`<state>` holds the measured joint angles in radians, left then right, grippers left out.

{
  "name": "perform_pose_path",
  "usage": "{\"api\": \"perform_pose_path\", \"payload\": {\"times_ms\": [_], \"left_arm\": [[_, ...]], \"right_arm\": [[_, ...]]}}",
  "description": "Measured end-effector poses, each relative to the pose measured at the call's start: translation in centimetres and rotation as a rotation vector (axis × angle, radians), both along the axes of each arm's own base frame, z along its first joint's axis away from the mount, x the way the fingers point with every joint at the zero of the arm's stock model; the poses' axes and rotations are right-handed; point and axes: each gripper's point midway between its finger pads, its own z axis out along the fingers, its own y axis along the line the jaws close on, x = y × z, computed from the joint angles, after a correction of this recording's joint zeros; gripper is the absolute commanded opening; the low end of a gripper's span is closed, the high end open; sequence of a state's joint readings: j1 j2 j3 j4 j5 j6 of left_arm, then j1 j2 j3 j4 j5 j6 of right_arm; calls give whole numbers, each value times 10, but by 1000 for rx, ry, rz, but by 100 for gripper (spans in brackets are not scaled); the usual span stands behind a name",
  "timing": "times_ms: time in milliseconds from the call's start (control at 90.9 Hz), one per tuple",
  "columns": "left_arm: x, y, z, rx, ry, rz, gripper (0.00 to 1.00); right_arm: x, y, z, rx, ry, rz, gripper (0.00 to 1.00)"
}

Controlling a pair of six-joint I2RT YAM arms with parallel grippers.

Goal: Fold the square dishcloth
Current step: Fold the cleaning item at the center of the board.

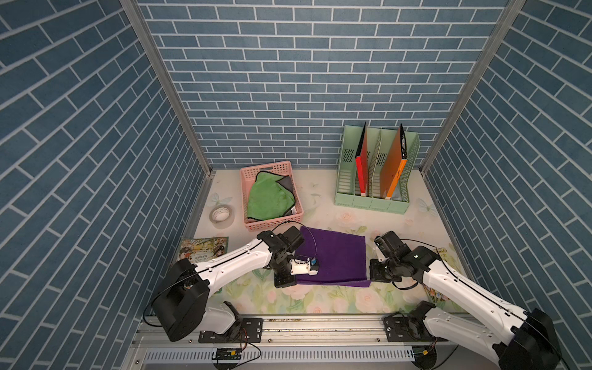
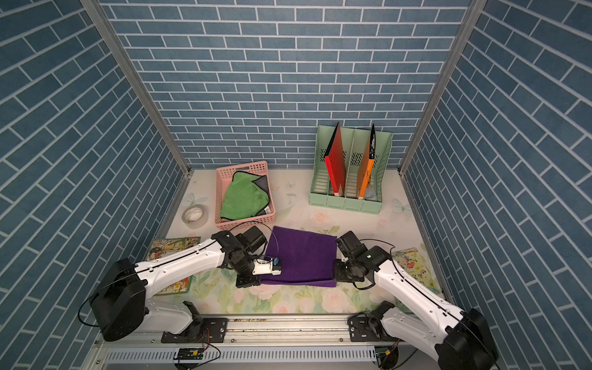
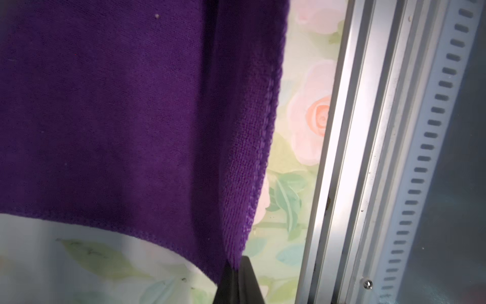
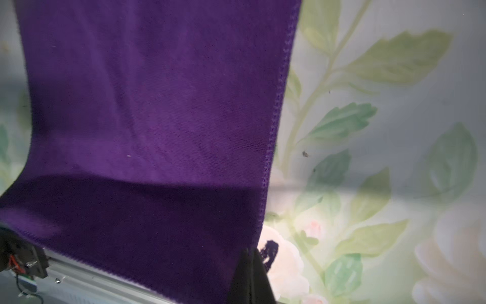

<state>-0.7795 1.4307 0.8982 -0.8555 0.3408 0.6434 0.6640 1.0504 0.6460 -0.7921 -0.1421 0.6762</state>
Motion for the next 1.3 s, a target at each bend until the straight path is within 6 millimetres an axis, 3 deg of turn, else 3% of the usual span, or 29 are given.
{"api": "perform_pose_path", "payload": {"times_ms": [99, 319, 539, 891, 1111, 1298], "left_arm": [[20, -12, 1, 2, -47, 12, 0], [62, -21, 13, 8, -172, 48, 0], [108, -15, 12, 41, -246, 123, 0], [146, -16, 3, 90, -342, 156, 0], [161, -23, 12, 66, -386, 168, 0], [171, -26, 3, 83, -404, 174, 0]], "right_arm": [[10, 1, -3, -34, 7, -9, 0], [60, -3, 21, -11, -99, -81, 0], [79, -11, 7, -47, -91, -93, 0], [98, -6, 2, -49, -115, -67, 0], [111, -6, 6, -59, -138, -67, 0], [127, -10, 1, -82, -146, -67, 0]]}}
